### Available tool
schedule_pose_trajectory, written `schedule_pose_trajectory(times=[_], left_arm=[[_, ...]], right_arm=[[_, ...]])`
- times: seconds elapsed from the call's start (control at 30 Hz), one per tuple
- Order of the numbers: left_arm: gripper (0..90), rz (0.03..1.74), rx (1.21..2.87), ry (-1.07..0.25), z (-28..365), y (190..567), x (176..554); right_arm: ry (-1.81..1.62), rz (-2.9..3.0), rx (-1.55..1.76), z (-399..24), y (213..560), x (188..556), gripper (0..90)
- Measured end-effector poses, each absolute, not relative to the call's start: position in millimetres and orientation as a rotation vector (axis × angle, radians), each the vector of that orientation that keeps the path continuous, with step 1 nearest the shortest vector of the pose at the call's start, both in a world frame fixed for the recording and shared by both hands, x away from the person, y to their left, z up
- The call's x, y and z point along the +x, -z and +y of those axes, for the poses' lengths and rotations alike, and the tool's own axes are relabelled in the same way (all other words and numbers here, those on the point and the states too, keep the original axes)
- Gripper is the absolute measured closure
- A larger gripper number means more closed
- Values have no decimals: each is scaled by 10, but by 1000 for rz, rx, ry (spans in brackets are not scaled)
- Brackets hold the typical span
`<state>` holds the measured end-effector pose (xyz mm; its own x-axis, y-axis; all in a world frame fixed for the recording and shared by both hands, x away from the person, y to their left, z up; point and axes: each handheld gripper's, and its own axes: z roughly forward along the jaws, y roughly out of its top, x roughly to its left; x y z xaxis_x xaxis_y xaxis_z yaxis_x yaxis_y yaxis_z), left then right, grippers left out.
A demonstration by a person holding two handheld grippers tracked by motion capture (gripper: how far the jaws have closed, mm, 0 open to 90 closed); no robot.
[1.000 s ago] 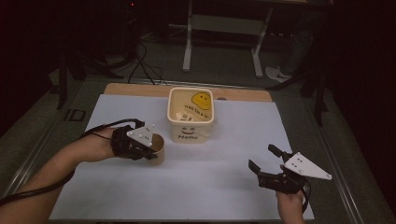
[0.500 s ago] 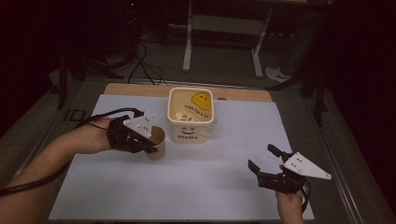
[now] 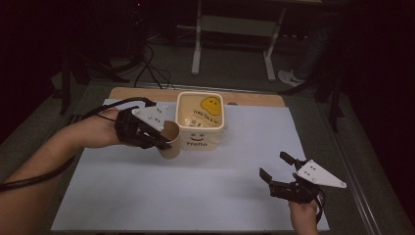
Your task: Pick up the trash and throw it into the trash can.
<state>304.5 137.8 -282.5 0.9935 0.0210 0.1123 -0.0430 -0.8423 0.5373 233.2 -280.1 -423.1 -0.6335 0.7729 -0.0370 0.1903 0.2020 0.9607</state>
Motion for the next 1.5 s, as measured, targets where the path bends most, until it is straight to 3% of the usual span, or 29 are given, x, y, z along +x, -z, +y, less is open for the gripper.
schedule_pose_trajectory(times=[1.5], left_arm=[[887,12,2621,-149,757,2222,3989]], right_arm=[[-1440,1991,878,-2797,4252,2339,125]])
